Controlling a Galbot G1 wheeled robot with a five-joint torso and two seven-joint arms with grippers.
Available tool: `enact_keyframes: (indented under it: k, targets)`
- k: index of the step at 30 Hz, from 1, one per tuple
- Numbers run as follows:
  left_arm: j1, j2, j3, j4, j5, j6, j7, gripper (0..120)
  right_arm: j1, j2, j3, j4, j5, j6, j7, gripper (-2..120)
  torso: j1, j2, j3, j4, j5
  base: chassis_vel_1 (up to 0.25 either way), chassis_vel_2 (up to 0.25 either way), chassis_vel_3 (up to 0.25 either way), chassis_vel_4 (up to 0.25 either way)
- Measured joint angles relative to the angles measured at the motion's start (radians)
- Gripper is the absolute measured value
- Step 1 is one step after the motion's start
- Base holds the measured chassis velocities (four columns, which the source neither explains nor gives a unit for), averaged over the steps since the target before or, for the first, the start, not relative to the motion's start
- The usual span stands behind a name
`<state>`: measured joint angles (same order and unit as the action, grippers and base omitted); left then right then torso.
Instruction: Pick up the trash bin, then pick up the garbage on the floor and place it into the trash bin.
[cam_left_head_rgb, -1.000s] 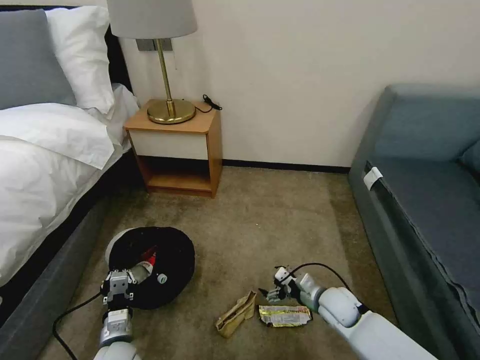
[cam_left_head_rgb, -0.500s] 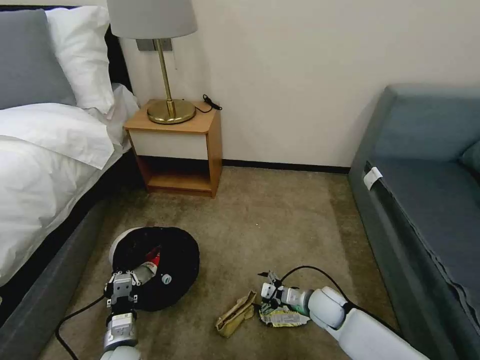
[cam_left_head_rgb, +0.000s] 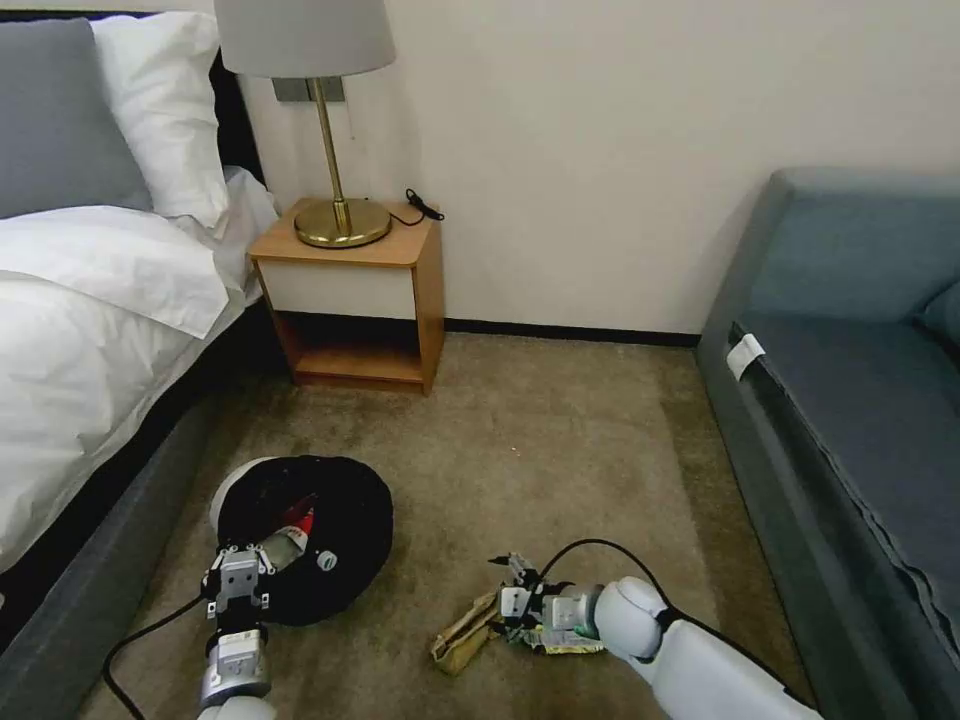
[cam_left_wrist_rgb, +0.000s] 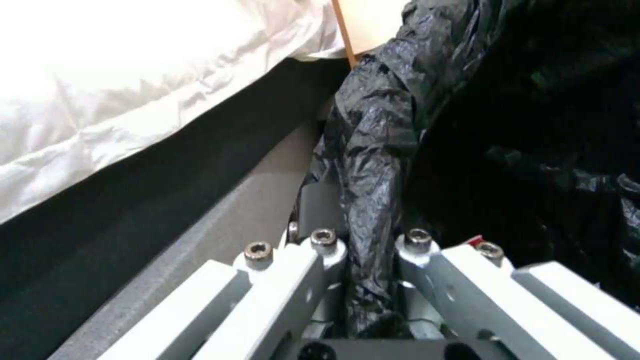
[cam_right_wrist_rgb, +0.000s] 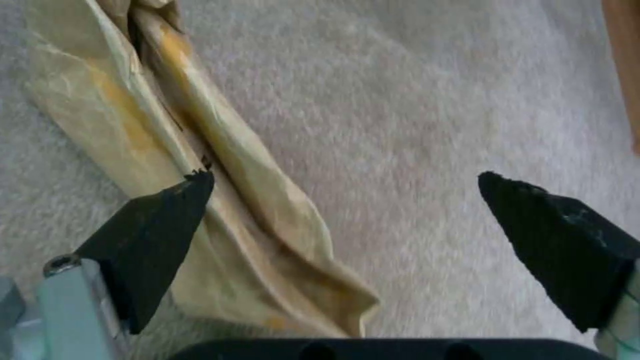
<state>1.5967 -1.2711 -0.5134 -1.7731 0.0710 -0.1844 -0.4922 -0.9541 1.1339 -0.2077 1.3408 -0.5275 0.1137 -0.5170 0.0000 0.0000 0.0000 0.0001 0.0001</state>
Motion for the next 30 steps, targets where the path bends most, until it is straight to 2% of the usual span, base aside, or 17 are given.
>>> enact_keyframes:
  k: [18, 20, 21, 23, 24, 27, 28, 30]
  targets:
    - [-0.013, 0.012, -0.005, 0.021, -0.023, -0.005, -0.001, 2, 0.013, 0.064, 0.005, -0.111, -0.085, 0.054, -0.037, 98, 0.000, 0.000, 0.000, -0.0001, -0.0002, 0.000, 0.000, 0.000, 0.000]
    - [-0.018, 0.013, -0.005, 0.024, -0.026, -0.005, -0.001, 2, 0.015, 0.075, 0.008, -0.125, -0.089, 0.058, -0.040, 90, 0.000, 0.000, 0.000, -0.0001, -0.0002, 0.000, 0.000, 0.000, 0.000]
    - [-0.018, 0.013, -0.005, 0.024, -0.026, -0.005, -0.001, 2, 0.015, 0.075, 0.008, -0.125, -0.089, 0.058, -0.040, 90, 0.000, 0.000, 0.000, -0.0001, -0.0002, 0.000, 0.000, 0.000, 0.000]
    - [-0.022, 0.016, -0.004, 0.027, -0.030, -0.005, -0.001, 2, 0.015, 0.079, 0.009, -0.134, -0.091, 0.061, -0.043, 80, 0.000, 0.000, 0.000, -0.0001, -0.0001, 0.000, 0.000, 0.000, 0.000]
    - [-0.022, 0.016, -0.004, 0.027, -0.030, -0.005, -0.001, 2, 0.015, 0.079, 0.009, -0.134, -0.091, 0.061, -0.043, 80, 0.000, 0.000, 0.000, -0.0001, -0.0001, 0.000, 0.000, 0.000, 0.000]
    - [-0.027, 0.020, -0.004, 0.034, -0.036, -0.004, 0.000, 2, 0.016, 0.083, 0.010, -0.143, -0.092, 0.065, -0.048, 64, 0.000, 0.000, 0.000, -0.0001, -0.0002, 0.000, 0.000, 0.000, 0.000]
    - [-0.027, 0.020, -0.004, 0.034, -0.036, -0.004, 0.000, 2, 0.016, 0.083, 0.010, -0.143, -0.092, 0.065, -0.048, 64, 0.000, 0.000, 0.000, -0.0001, -0.0002, 0.000, 0.000, 0.000, 0.000]
    - [-0.030, 0.023, -0.004, 0.038, -0.039, -0.004, 0.001, 2, 0.017, 0.088, 0.012, -0.150, -0.092, 0.067, -0.048, 55, 0.000, 0.000, 0.000, -0.0001, -0.0001, 0.000, 0.000, 0.000, 0.000]
